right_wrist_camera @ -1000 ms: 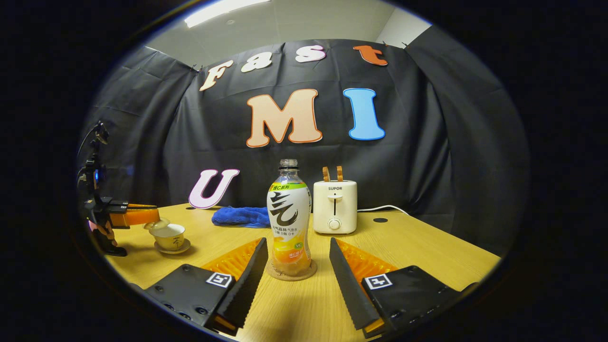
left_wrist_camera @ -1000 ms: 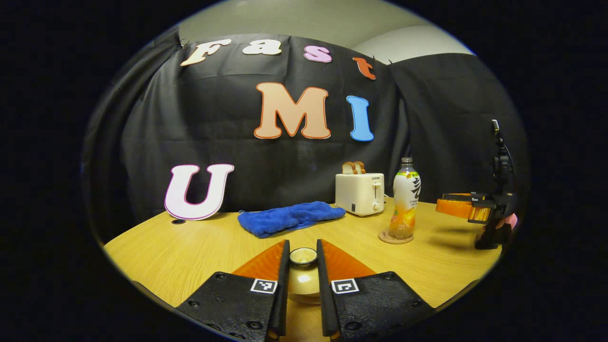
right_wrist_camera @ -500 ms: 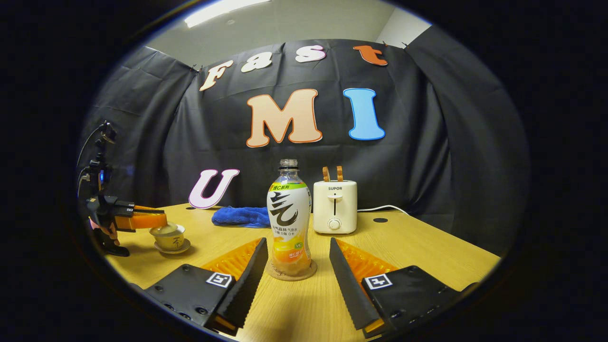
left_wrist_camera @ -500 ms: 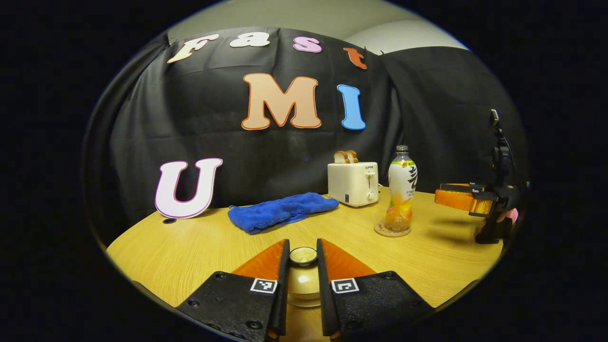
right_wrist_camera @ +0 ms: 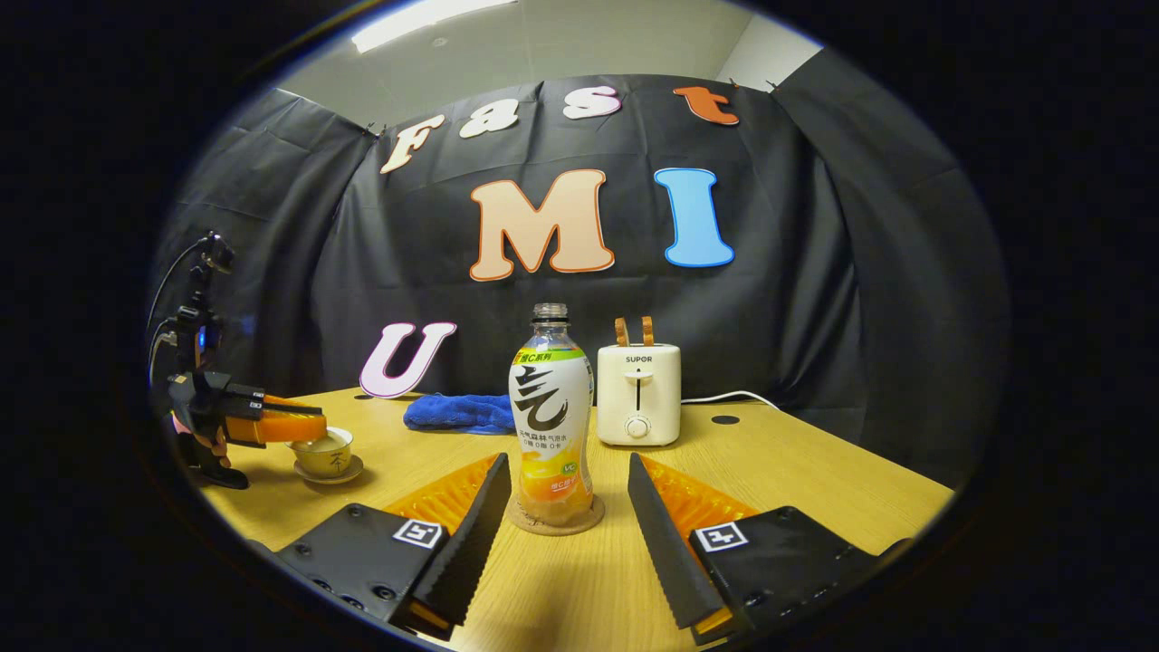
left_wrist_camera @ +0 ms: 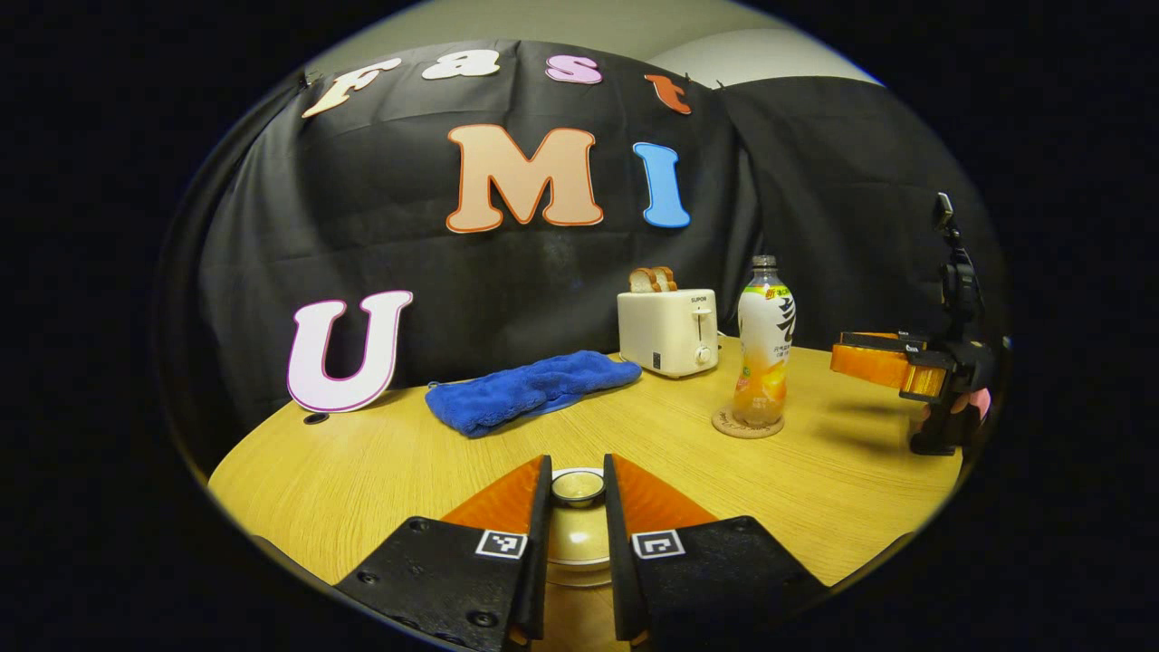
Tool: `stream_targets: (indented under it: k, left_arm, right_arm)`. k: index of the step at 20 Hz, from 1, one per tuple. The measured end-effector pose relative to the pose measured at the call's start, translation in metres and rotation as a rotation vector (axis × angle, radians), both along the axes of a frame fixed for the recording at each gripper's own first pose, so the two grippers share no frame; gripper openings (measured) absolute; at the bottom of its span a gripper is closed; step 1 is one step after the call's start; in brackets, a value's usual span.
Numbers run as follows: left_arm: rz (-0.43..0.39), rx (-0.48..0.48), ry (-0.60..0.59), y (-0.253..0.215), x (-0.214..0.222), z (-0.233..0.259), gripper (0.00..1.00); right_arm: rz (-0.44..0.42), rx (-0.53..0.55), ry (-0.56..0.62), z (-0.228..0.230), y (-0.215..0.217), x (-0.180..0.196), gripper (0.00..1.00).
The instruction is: Open the teacup lid with one hand, grasp the water bottle and pour water into the teacup with the other hand; after pouring, place the water bottle on the coaster and then close the teacup lid.
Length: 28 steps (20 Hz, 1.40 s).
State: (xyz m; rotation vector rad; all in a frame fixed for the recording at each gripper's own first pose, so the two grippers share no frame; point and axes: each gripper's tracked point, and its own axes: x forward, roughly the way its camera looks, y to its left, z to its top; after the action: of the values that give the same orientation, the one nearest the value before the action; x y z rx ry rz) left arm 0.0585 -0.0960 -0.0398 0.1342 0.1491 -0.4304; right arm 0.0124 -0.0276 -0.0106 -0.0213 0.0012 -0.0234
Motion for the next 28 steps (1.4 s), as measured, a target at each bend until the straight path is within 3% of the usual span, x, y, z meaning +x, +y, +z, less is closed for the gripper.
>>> stream_targets:
  k: [2,7,10,12,14,22,28]
  left_arm:
    - [0.000,-0.002,-0.003,0.000,0.000,0.001,0.28]
    - [-0.004,-0.008,-0.010,0.000,-0.001,0.003,0.35]
    - [0.003,-0.039,-0.046,0.003,-0.002,0.010,0.69]
    - [0.016,-0.064,-0.074,0.008,-0.003,0.016,0.84]
    - [0.035,-0.091,-0.100,0.013,-0.005,0.021,0.89]
    - [0.134,-0.104,-0.118,0.033,-0.003,0.022,0.90]
    - [0.329,-0.090,-0.138,0.077,-0.018,0.026,0.90]
  right_arm:
    - [0.000,0.000,0.000,0.000,0.000,0.000,0.89]
    - [0.000,0.000,0.000,0.000,0.000,0.000,0.85]
    - [0.000,0.000,0.000,0.000,-0.001,-0.001,0.85]
    - [0.000,0.000,0.000,0.001,-0.001,-0.001,0.85]
    - [0.000,0.000,0.000,0.000,-0.001,0.000,0.85]
    - [0.001,0.000,0.000,0.001,-0.001,-0.001,0.85]
    - [0.001,0.000,0.000,0.000,-0.001,0.000,0.85]
